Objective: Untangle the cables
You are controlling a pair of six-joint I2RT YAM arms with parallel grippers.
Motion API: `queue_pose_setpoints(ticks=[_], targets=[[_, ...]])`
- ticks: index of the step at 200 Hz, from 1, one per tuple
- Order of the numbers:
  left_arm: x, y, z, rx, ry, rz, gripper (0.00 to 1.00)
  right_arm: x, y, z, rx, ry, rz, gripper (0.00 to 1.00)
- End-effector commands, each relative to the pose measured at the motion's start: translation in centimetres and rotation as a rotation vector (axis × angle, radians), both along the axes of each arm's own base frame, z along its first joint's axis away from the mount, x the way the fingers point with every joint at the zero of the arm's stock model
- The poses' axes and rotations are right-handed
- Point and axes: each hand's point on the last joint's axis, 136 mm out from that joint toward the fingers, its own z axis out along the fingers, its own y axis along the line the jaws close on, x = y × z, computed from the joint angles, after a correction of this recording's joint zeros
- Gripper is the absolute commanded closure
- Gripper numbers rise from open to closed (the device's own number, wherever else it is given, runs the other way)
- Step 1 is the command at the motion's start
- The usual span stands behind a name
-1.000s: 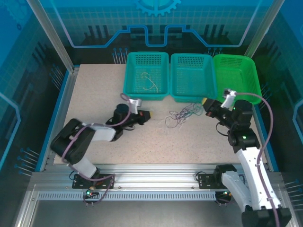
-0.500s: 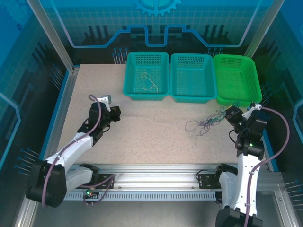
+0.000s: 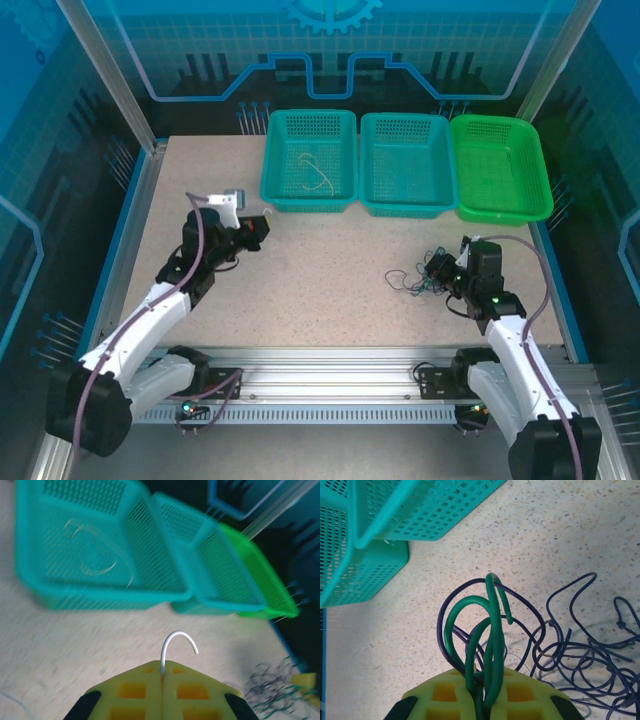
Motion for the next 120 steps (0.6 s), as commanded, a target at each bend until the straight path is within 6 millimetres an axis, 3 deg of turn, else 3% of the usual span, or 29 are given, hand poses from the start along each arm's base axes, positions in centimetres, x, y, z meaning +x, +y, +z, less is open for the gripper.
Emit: queue_pose_setpoints(ticks=[1,27,42,57,86,120], targets=[[0.5,-0.9,8.7,-0.049,-0.178,-0.030,1.00,0.6,0.1,0.2,-0.018,-0.029,-0.007,1.00],[2.9,-1.4,15.3,-0.060,-0.297,-0.023,1.00,0.8,0.4,0.6,-0.018,-0.047,0.001,1.00],[5.0,-2.0,17.8,-0.057,-0.349,-0.023,1.00,0.8,0.4,0.9,-0.021,-0.055,0.003,1.00],[7.5,-2.3,18.9,-0.043,-0.371,0.003,1.00,0.7,0.4,1.2,-0.021,-0.063,0.001,1.00],[12.8,-2.7,18.5,0.013,-0.382,0.062,1.00,0.3,0.1,1.7,-0.044,-0.079,0.002,1.00],[18.9,-3.7,14.2,0.055,-0.326,0.077,1.00,0.1,-0.1,2.0,-0.065,-0.091,0.005,1.00]])
